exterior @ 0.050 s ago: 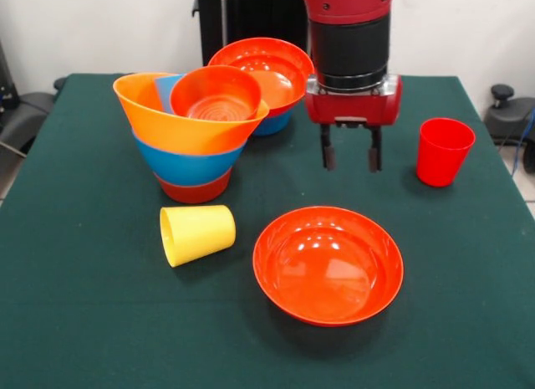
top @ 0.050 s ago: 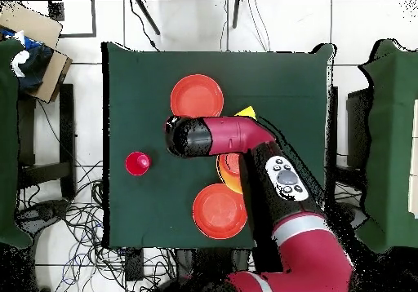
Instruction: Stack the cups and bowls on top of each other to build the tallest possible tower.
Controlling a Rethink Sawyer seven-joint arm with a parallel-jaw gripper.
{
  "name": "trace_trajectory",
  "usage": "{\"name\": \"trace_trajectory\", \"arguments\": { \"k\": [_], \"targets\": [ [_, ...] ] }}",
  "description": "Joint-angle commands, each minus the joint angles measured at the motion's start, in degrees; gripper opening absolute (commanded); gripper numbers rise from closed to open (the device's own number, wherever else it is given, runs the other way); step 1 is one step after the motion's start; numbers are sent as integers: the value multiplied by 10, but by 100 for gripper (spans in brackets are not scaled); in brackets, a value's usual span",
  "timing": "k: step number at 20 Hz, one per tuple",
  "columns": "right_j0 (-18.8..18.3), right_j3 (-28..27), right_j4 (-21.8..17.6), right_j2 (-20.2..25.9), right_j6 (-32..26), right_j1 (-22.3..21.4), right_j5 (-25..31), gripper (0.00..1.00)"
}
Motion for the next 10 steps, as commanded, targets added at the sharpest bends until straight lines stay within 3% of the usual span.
{"name": "trace_trajectory", "arguments": {
  "k": [1,10],
  "targets": [
    [30,-52,14,-6,28,13,57,100],
    [28,-75,28,-1,6,14,87,100]
  ]
}}
